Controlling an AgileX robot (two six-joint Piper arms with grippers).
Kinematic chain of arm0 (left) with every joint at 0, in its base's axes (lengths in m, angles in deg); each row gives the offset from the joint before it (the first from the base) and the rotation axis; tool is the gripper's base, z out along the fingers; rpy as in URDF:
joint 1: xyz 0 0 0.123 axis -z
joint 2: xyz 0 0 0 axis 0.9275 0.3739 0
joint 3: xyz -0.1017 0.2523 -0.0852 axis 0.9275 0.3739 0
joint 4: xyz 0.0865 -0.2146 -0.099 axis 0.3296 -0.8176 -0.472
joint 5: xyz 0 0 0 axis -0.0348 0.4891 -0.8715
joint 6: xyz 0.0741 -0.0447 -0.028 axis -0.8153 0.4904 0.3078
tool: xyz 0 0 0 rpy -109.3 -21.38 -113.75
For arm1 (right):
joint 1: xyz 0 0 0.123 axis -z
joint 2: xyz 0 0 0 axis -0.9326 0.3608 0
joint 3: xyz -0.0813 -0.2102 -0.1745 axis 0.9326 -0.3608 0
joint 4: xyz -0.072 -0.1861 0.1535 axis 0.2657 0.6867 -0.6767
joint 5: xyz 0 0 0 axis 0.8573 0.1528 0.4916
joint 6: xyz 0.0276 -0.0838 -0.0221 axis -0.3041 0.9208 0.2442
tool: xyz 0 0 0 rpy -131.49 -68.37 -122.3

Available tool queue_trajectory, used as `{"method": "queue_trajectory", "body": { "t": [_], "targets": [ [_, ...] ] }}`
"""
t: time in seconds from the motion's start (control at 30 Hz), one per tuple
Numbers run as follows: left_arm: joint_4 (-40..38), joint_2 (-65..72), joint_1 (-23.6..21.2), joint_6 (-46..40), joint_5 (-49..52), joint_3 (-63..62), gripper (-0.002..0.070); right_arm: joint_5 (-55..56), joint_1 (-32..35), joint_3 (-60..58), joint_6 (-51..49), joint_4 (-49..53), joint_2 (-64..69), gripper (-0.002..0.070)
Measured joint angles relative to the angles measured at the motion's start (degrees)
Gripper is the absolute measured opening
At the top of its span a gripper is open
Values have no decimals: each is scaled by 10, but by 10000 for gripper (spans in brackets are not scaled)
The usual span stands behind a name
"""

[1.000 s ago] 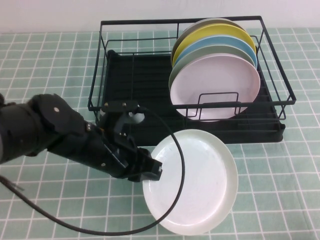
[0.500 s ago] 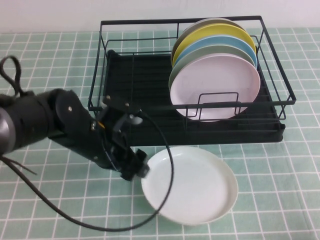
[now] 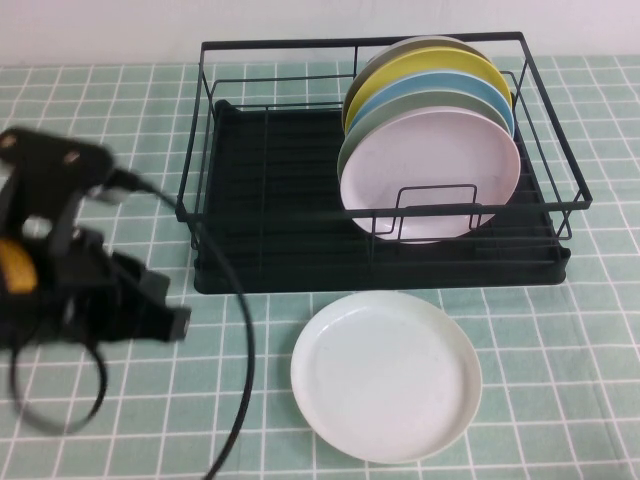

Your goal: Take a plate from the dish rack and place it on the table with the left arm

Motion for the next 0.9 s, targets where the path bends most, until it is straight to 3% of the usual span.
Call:
{"method": "queue_trajectory", "body": {
  "t": [0.2, 0.53, 0.9],
  "targets": [
    [-84, -148, 4, 5, -2, 93, -1, 0, 0, 0, 0, 0, 0, -20],
    [-55, -256, 4, 6, 67, 139, -2, 0, 0, 0, 0, 0, 0, -20],
    [-45, -428, -33, 6, -329, 440, -3, 0, 0, 0, 0, 0, 0, -20]
  ]
}}
